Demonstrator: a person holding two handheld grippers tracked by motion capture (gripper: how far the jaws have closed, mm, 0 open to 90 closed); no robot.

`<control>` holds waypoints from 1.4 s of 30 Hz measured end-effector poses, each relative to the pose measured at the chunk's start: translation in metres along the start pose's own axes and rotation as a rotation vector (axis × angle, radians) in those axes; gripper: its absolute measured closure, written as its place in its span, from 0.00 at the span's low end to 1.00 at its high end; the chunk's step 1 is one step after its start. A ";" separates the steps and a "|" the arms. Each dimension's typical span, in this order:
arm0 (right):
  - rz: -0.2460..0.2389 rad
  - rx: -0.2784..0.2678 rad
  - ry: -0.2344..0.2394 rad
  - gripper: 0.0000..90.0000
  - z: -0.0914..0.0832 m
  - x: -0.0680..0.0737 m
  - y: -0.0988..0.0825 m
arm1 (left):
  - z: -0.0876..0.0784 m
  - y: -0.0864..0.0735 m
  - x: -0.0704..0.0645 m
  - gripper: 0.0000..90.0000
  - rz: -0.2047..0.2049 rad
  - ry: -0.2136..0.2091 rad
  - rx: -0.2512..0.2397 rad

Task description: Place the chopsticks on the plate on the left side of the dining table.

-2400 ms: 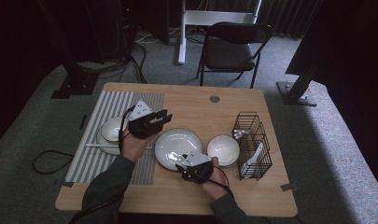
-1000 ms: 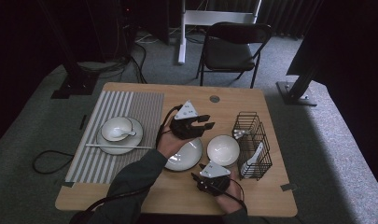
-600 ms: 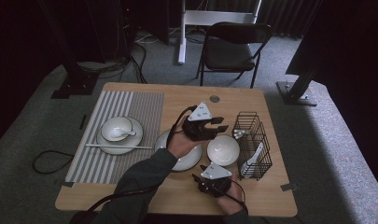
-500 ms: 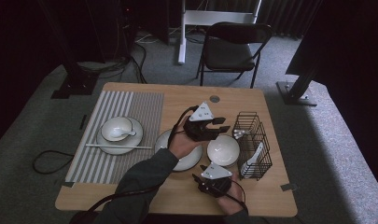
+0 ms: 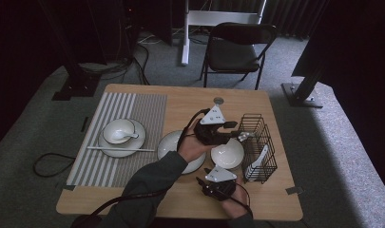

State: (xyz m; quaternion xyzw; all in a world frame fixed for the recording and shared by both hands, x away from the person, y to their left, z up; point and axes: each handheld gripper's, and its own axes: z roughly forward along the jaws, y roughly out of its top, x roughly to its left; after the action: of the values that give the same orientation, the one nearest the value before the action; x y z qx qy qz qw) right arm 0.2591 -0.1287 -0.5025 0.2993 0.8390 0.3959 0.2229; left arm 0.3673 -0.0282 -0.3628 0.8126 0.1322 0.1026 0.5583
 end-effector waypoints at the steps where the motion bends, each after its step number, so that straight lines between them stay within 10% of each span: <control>1: 0.000 0.000 0.000 0.60 0.000 0.000 0.000 | 0.001 0.000 0.000 0.71 -0.001 0.002 0.003; 42: 0.005 0.003 0.000 0.60 -0.001 -0.001 -0.004 | 0.056 -0.018 0.022 0.89 -0.046 0.076 0.063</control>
State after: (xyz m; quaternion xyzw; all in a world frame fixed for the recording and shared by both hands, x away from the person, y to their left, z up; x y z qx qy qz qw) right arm 0.2584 -0.1320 -0.5052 0.3019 0.8388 0.3952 0.2215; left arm 0.4038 -0.0637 -0.3991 0.8221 0.1750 0.1162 0.5292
